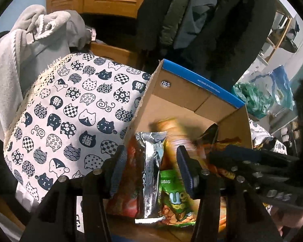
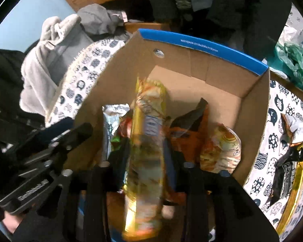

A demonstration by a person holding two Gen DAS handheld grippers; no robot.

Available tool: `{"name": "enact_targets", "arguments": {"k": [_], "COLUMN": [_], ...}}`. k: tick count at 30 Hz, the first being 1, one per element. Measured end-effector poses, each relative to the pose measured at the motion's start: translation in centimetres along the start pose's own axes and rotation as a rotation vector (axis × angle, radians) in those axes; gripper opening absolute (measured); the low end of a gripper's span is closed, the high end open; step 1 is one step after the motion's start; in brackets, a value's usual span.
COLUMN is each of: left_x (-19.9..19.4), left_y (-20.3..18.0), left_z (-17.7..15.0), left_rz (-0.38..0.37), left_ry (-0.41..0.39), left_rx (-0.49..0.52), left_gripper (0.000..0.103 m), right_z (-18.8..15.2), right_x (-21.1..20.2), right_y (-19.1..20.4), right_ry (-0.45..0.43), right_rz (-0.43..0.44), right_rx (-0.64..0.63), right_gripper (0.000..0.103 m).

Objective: Organize snacks
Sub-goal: 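Open both grippers to drop the silver bar and yellow bar into the box, then move both open grippers back over the remaining snacks on the table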

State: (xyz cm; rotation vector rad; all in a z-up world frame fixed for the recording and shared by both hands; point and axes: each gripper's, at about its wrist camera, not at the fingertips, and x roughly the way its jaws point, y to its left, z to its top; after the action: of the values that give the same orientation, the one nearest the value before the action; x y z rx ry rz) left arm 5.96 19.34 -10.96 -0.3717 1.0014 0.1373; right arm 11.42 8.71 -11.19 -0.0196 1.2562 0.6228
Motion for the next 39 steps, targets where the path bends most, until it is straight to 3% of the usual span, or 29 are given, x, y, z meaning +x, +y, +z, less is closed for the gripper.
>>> {"name": "enact_targets", "arguments": {"k": [2, 9, 16, 20, 28, 30, 39], "left_x": [0.0, -0.4, -1.3, -2.3, -3.2, -3.7, -3.4], "left_y": [-0.5, -2.7, -5.5, -7.3, -11.2, -12.7, -18.8], "left_z": [0.1, 0.1, -0.4, -1.2, -2.9, -3.4, -6.0], "left_rz": [-0.007, -0.047, -0.088, -0.058, -0.072, -0.080, -0.081], "left_ry": [-0.001, -0.010, -0.017, -0.042, -0.011, -0.020, 0.009], "left_rx": [0.009, 0.047, 0.096, 0.155, 0.230, 0.266, 0.433], "left_gripper": [0.052, 0.053, 0.055, 0.066, 0.068, 0.073, 0.075], "right_z": [0.2, 0.1, -2.3, -3.9, -6.5, -7.2, -10.5], "right_x": [-1.2, -5.5, -9.3, -11.3, -14.7, -15.4, -17.7], "right_y": [-0.1, -1.2, -2.3, -3.7, -6.8, -7.8, -12.5], "right_ry": [-0.036, -0.116, -0.170, -0.188, -0.217, -0.224, -0.235], "right_rz": [-0.015, -0.042, -0.156, -0.200, -0.218, -0.222, -0.251], "right_rx": [0.003, 0.012, -0.073, -0.085, -0.049, -0.035, 0.027], "right_gripper": [0.057, 0.067, 0.069, 0.074, 0.078, 0.078, 0.079]}}
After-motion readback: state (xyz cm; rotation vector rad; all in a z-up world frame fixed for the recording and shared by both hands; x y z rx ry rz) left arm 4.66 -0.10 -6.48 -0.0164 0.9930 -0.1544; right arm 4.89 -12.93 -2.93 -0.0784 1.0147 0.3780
